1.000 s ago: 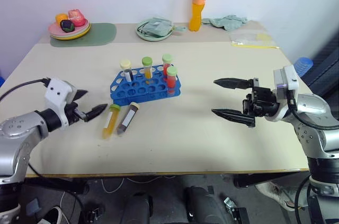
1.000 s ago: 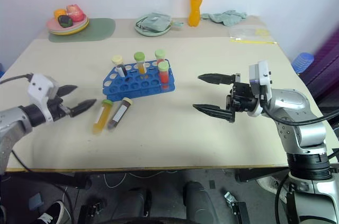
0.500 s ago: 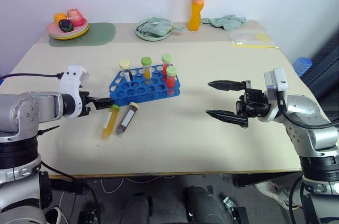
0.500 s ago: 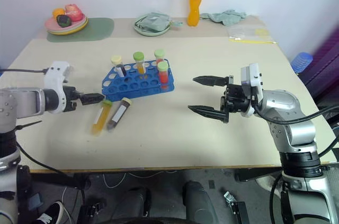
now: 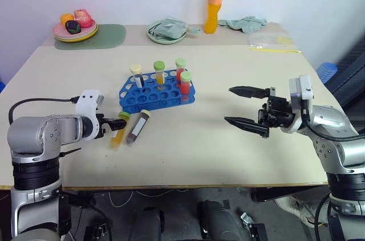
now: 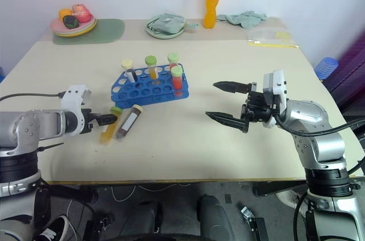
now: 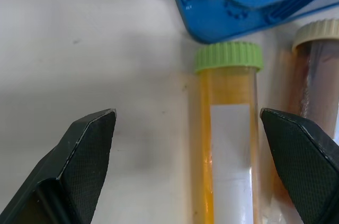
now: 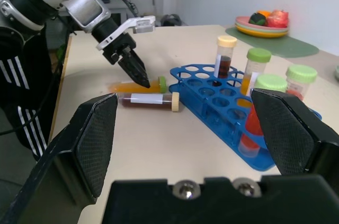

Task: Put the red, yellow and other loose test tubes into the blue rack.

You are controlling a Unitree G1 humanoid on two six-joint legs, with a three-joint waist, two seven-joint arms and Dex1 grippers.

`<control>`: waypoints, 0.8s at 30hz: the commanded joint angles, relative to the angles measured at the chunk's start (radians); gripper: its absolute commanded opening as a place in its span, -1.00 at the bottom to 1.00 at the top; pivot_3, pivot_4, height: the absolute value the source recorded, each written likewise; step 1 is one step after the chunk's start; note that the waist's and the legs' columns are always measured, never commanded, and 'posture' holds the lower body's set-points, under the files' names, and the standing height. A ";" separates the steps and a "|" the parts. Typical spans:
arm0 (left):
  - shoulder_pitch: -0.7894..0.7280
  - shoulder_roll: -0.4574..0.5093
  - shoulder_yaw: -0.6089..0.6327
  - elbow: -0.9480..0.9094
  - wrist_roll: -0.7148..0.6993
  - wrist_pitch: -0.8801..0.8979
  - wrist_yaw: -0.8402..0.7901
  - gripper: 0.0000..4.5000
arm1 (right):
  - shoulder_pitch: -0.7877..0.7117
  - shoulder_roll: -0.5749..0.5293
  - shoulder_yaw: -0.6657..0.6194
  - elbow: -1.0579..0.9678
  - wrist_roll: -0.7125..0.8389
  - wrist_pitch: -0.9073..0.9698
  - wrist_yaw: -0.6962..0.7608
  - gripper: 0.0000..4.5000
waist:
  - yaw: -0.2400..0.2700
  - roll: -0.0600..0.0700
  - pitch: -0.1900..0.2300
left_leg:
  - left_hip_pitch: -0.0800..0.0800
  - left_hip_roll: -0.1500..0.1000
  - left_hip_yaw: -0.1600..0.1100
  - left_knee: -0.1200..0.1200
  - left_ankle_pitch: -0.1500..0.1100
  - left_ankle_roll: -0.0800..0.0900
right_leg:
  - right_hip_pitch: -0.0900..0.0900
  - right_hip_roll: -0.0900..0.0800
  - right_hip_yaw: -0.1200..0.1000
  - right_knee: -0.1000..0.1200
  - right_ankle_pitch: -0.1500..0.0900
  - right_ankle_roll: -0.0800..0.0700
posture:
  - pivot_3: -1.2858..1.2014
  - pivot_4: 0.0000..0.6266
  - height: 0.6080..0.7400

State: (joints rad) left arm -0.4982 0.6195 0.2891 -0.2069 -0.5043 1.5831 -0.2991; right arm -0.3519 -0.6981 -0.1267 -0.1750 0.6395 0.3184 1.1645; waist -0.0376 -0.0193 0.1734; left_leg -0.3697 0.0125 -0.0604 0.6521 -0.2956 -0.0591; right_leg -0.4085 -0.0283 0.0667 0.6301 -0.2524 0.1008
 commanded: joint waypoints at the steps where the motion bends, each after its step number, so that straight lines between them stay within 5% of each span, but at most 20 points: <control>1: -0.002 0.038 0.002 0.008 0.015 -0.022 -0.016 1.00 | -0.005 -0.004 -0.020 -0.041 0.004 -0.013 -0.009 0.97 | -0.001 0.000 0.000 | 0.000 0.000 0.000 0.000 0.000 0.000 | 0.000 0.000 0.000 0.000 0.000 0.000 | 0.03 -0.52 1.00; 24: -0.074 0.297 -0.129 0.234 0.003 -0.067 -0.229 1.00 | -0.020 0.033 0.010 -0.037 -0.020 -0.034 -0.025 0.97 | -0.004 0.000 0.000 | 0.000 0.000 0.000 0.000 0.000 0.000 | 0.000 0.000 0.000 0.000 0.000 0.000 | 0.03 -0.52 1.00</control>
State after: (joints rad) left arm -0.5434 0.8899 0.1570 0.0161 -0.5016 1.5182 -0.5130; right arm -0.3624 -0.6742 -0.1154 -0.1764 0.6118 0.2984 1.1444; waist -0.0415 -0.0194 0.1734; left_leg -0.3697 0.0126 -0.0601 0.6520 -0.2956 -0.0591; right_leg -0.4087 -0.0279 0.0665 0.6303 -0.2525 0.1008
